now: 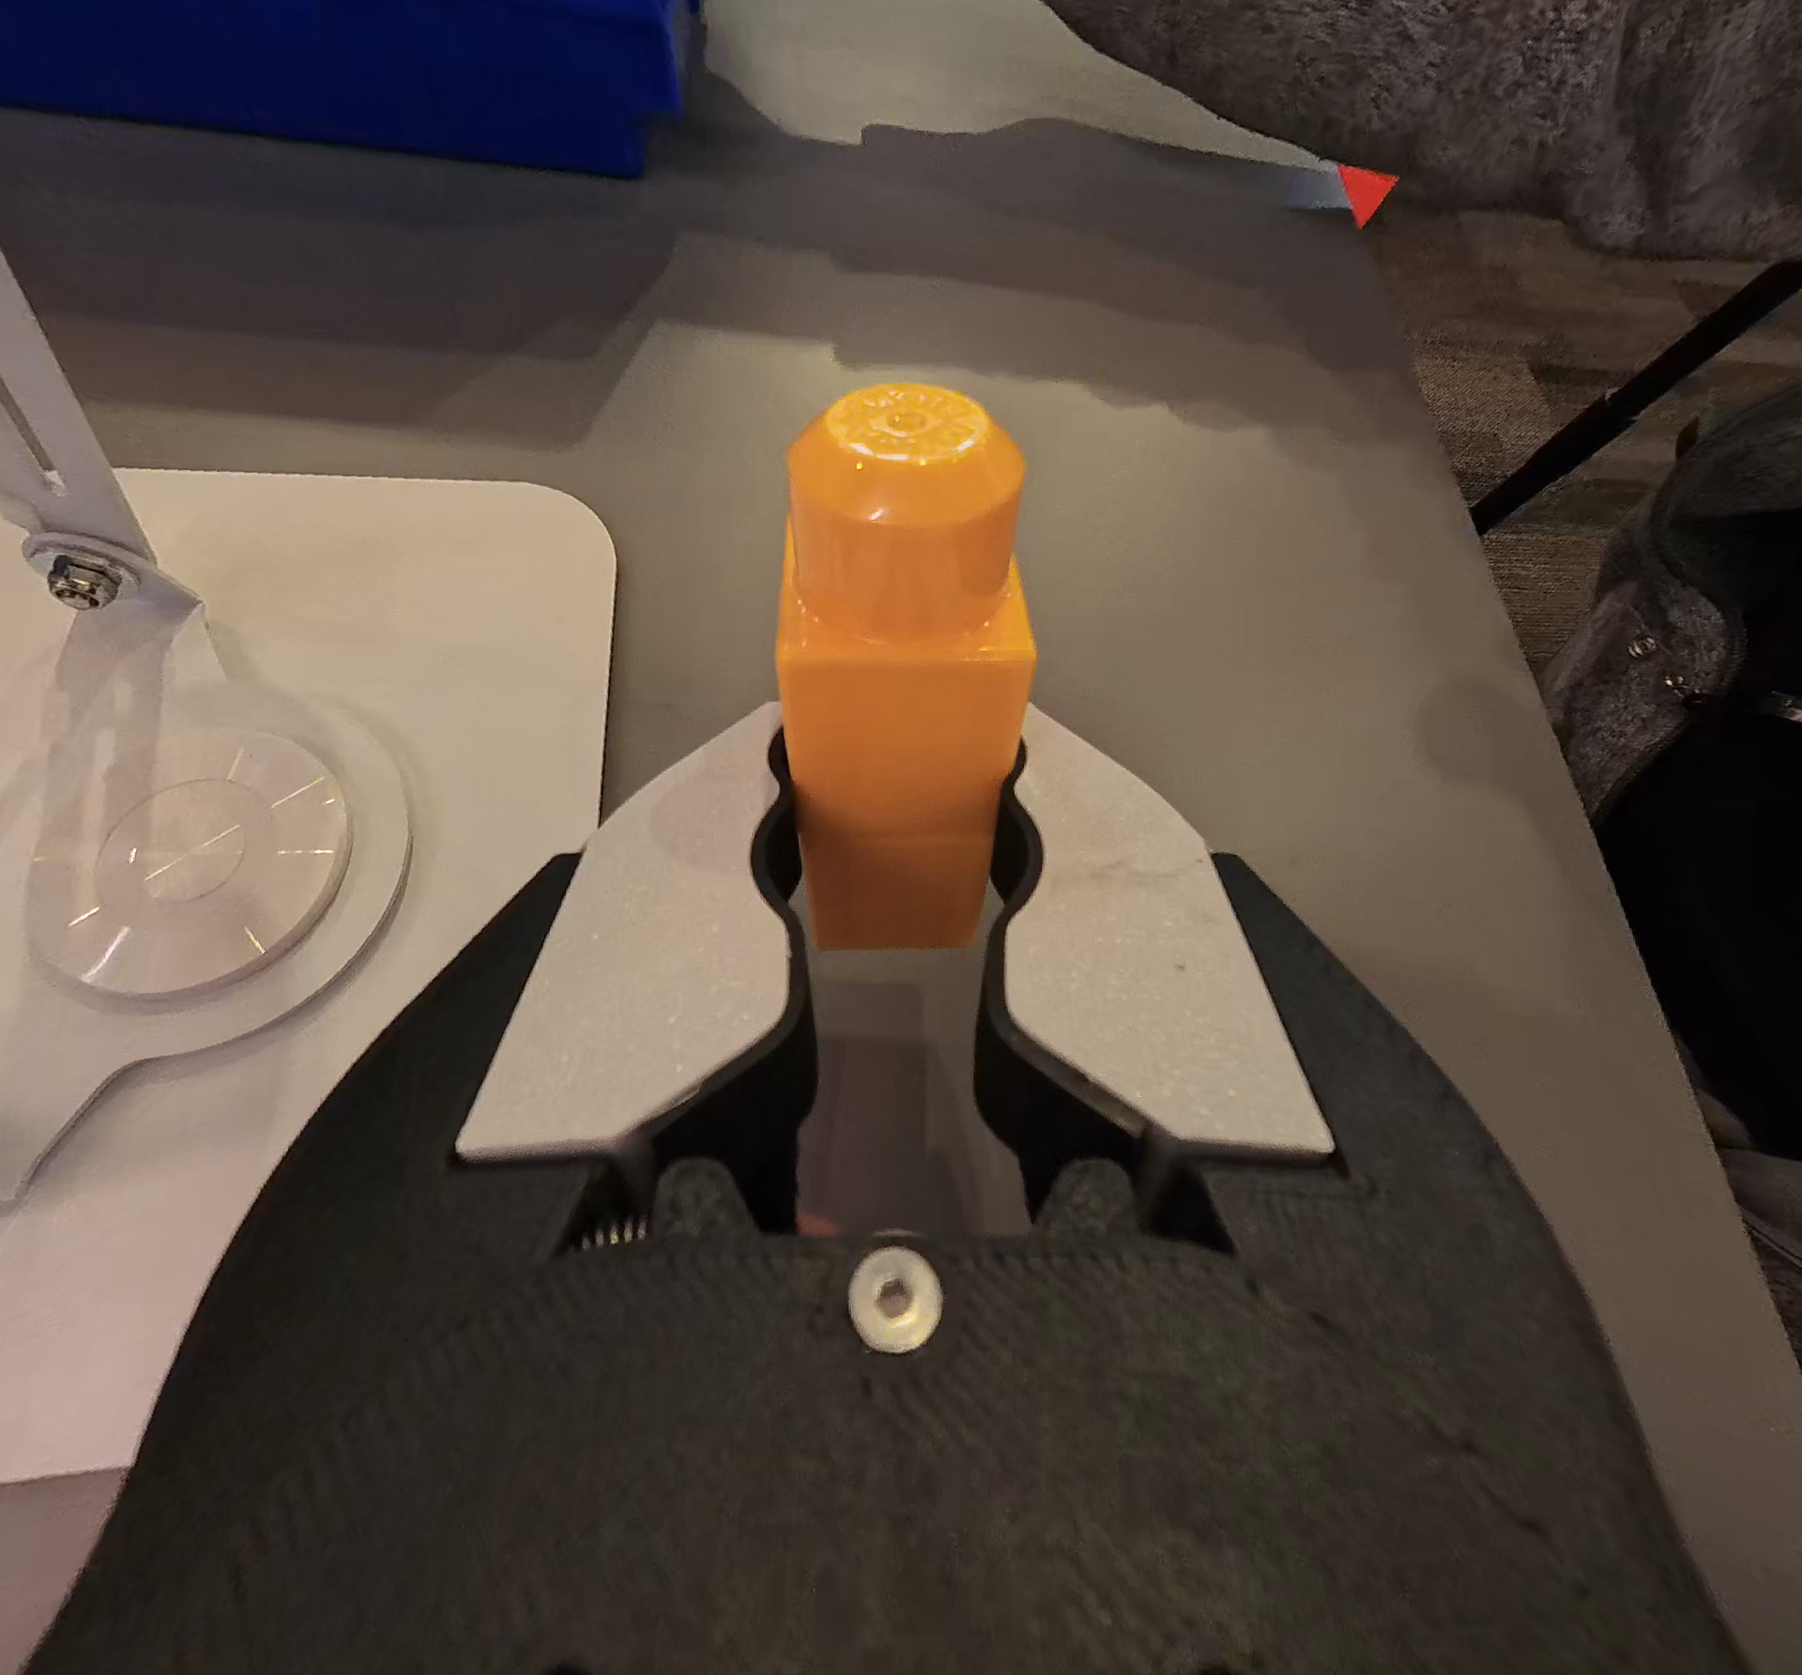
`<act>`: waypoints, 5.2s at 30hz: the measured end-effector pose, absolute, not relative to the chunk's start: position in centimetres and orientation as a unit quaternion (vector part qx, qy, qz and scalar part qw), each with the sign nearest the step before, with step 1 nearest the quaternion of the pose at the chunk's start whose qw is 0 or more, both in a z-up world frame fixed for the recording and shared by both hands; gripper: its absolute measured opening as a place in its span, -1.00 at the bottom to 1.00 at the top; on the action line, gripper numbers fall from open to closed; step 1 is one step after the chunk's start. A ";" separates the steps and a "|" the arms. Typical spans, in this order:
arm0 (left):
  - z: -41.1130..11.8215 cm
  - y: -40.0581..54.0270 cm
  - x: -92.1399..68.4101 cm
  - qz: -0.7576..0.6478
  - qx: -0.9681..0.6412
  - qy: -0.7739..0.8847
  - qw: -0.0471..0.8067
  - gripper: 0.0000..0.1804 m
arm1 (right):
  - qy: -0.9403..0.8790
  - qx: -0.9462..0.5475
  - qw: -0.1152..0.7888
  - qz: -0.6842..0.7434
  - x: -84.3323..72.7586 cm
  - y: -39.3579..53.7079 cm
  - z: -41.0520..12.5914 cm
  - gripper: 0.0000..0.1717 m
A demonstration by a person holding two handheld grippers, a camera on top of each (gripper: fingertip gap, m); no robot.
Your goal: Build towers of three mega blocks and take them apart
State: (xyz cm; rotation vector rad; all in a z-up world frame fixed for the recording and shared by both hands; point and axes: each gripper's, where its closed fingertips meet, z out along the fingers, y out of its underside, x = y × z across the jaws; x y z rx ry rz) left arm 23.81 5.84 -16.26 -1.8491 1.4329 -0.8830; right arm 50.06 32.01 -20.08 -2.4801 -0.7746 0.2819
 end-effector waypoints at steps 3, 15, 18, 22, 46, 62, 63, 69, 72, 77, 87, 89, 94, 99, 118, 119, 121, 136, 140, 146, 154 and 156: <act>-16.3 5.9 23.8 -0.336 -0.702 0.543 0.315 -0.60 | -0.289 -0.917 0.254 0.102 50.0 32.5 -20.5 -0.57; -16.5 5.9 24.0 -0.337 -0.703 0.543 0.312 -0.60 | -0.336 -0.926 0.169 0.035 51.6 30.9 -21.9 -0.55; -16.2 6.1 23.9 -0.336 -0.702 0.540 0.321 -0.60 | -0.342 -0.922 0.176 0.040 51.4 30.4 -21.1 -0.37; -16.1 6.2 23.9 -0.333 -0.701 0.540 0.326 -0.60 | -0.349 -0.913 0.209 0.027 51.8 29.3 -18.5 -0.34; -16.8 4.1 25.4 -0.284 -0.684 0.599 0.306 -0.60 | -0.718 -0.609 0.246 0.230 25.4 4.5 -12.6 -0.46; -16.1 3.8 25.5 -0.278 -0.675 0.610 0.308 -0.58 | -0.722 -0.595 0.227 0.271 24.5 3.5 -13.3 -0.58; -16.1 4.3 25.1 -0.262 -0.682 0.607 0.312 -0.45 | -0.715 -0.597 0.234 0.277 24.7 3.7 -12.8 -0.58; -14.6 4.1 25.2 -0.322 -0.665 0.586 0.334 -0.50 | -0.685 -0.579 0.283 0.340 25.7 3.7 -10.2 -0.58; -13.9 3.6 25.7 -0.348 -0.642 0.589 0.346 -0.60 | -0.672 -0.571 0.301 0.363 25.9 3.6 -9.7 -0.58; -13.9 3.4 25.8 -0.353 -0.640 0.589 0.345 -0.61 | -0.665 -0.570 0.313 0.368 26.1 3.5 -9.7 -0.58; -13.6 3.5 25.5 -0.333 -0.638 0.595 0.358 -0.61 | -0.668 -0.566 0.335 0.348 25.9 3.4 -9.4 -0.58; -13.6 3.5 25.5 -0.329 -0.639 0.595 0.359 -0.61 | -0.667 -0.568 0.339 0.344 25.9 3.5 -9.4 -0.58; -13.5 3.6 25.4 -0.330 -0.639 0.595 0.359 -0.61 | -0.669 -0.565 0.347 0.337 25.9 3.5 -9.4 -0.58; -13.4 3.8 25.4 -0.327 -0.639 0.591 0.367 -0.61 | -0.665 -0.566 0.352 0.336 25.9 3.7 -9.3 -0.58; -13.8 5.1 24.4 -0.316 -0.655 0.574 0.376 -0.61 | -0.610 -0.594 0.392 0.348 29.0 6.4 -6.8 -0.58; -13.8 5.1 24.4 -0.317 -0.655 0.573 0.376 -0.61 | -0.605 -0.599 0.396 0.344 29.4 6.8 -6.5 -0.58; -13.8 5.1 24.4 -0.318 -0.656 0.572 0.376 -0.61 | -0.599 -0.603 0.407 0.334 30.4 7.4 -5.7 -0.58; -14.1 5.1 24.6 -0.320 -0.658 0.570 0.374 -0.61 | -0.522 -0.684 0.447 0.243 39.2 14.1 -2.9 -0.58; -14.0 5.2 24.5 -0.319 -0.658 0.569 0.375 -0.61 | -0.497 -0.715 0.442 0.215 41.6 16.3 -3.1 -0.58; -14.1 5.2 24.5 -0.318 -0.659 0.569 0.375 -0.61 | -0.464 -0.757 0.426 0.173 44.6 19.4 -4.2 -0.57; -14.2 5.3 24.5 -0.318 -0.661 0.568 0.374 -0.61 | -0.435 -0.789 0.405 0.154 47.4 21.7 -5.8 -0.57; -14.2 5.3 24.5 -0.319 -0.660 0.568 0.373 -0.61 | -0.429 -0.797 0.399 0.146 48.1 22.1 -6.2 -0.57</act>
